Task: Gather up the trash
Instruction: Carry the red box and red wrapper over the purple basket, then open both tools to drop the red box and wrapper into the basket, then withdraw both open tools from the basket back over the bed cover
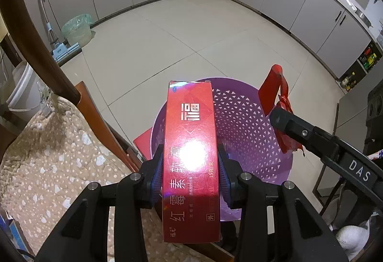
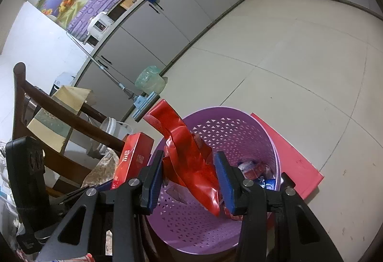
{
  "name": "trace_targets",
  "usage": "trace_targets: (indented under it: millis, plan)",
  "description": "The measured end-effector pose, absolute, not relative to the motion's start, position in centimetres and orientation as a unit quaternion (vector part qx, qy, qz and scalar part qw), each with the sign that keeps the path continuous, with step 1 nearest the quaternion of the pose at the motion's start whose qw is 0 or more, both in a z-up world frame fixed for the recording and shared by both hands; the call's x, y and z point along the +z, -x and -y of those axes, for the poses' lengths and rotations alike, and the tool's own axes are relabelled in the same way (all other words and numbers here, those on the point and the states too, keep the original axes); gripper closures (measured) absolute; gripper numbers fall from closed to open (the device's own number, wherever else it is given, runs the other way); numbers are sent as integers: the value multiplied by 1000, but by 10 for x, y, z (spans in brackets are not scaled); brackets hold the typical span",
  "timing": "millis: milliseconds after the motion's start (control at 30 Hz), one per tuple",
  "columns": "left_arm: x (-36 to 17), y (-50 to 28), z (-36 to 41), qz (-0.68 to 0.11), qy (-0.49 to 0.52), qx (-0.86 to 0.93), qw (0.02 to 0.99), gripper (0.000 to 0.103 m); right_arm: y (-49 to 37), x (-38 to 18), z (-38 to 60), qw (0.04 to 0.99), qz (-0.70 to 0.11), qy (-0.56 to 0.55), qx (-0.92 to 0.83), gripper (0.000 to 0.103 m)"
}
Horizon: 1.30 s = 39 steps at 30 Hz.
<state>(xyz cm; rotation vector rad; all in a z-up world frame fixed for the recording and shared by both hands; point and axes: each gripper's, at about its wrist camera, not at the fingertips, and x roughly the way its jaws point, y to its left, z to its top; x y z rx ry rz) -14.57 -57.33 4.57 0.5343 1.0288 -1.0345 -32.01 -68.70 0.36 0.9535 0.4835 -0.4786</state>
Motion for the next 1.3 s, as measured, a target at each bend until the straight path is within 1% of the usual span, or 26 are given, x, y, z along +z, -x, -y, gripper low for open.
trace_targets:
  millis: [67, 133, 167, 200, 267, 400, 733, 833, 1033, 1100, 1300]
  plan:
    - [46, 145, 574, -465, -239, -470, 711, 63, 320, 2, 688, 831, -229, -453, -228, 53]
    - [48, 145, 573, -462, -237, -473, 711, 54, 321, 1, 689, 826, -230, -456, -236, 50]
    - [50, 145, 572, -458, -236, -474, 714, 45, 322, 0, 690, 824, -230, -458, -241, 45]
    - [54, 147, 569, -454, -234, -474, 717, 39, 323, 0, 692, 821, -230, -462, -243, 42]
    - [58, 149, 567, -449, -232, -475, 721, 36, 324, -1, 692, 818, -230, -465, -247, 42]
    - [64, 155, 562, -441, -236, -472, 726, 34, 324, 0, 693, 817, -231, -466, -249, 41]
    - [87, 171, 533, -410, -247, -464, 746, 33, 323, 3, 690, 820, -230, -459, -253, 39]
    - [97, 180, 520, -397, -245, -460, 755, 30, 322, 5, 687, 825, -229, -452, -250, 38]
    - [109, 187, 494, -385, -241, -454, 767, 29, 315, 13, 671, 842, -231, -425, -241, 37]
    - [111, 189, 484, -380, -242, -449, 772, 29, 312, 16, 666, 847, -232, -414, -239, 36]
    - [121, 192, 439, -367, -234, -427, 793, 28, 299, 24, 644, 862, -241, -378, -236, 34]
